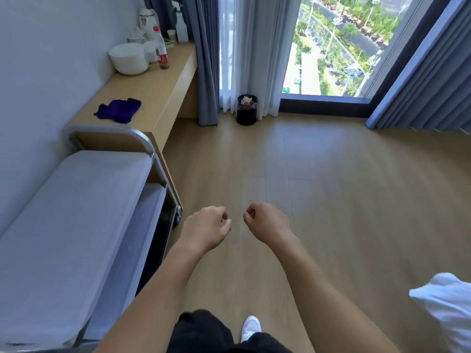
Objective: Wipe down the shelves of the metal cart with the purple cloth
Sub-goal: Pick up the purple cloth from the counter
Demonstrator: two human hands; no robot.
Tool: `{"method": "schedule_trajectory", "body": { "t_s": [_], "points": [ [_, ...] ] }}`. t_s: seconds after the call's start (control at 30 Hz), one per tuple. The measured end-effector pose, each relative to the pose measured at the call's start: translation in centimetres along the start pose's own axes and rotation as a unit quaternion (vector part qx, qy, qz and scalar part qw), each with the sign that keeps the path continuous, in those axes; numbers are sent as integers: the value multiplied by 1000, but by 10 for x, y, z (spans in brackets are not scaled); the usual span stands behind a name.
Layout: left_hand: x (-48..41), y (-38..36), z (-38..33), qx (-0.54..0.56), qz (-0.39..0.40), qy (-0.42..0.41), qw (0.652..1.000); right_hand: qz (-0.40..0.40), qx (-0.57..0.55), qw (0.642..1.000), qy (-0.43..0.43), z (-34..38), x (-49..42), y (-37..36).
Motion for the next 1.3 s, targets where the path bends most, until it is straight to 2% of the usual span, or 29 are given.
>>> {"method": "schedule_trajectory", "body": {
  "t_s": [0.2, 0.33, 0.57, 0.7, 0.8, 1.07, 1.3],
  "points": [
    [-82, -4, 18, 21, 29, 16, 999, 31, 12, 999, 3, 5, -84, -1],
    [-158, 10, 47, 22, 17, 18, 999, 25, 13, 1000, 5, 26, -162, 2],
    [-295, 64, 103, 14, 2, 14, 1000, 8, 24, 999, 22, 93, -306, 26],
    [-350, 101, 128, 7, -24, 9, 1000, -23, 1, 999, 28, 122, -364, 40],
    [-379, 112, 147, 19, -28, 12, 999, -13, 7, 1000, 26, 138, -399, 36],
    [-460, 130, 219, 32, -28, 98, 994, 33, 33, 994, 96, 204, -516, 27],
    [-547, 164, 289, 44, -91, 220, 970, 85, 66, 973, 206, 279, -644, 23]
  ]
}}
Point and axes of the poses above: each hand's wrist, its own x-axis away from the middle knuckle, its own y-axis out of the back of the hand, z = x × y, the point moved 6 cm from there along -x, towards the middle knuckle, and after that the axes turned 3 degrees about -x, right-handed, at the moved point
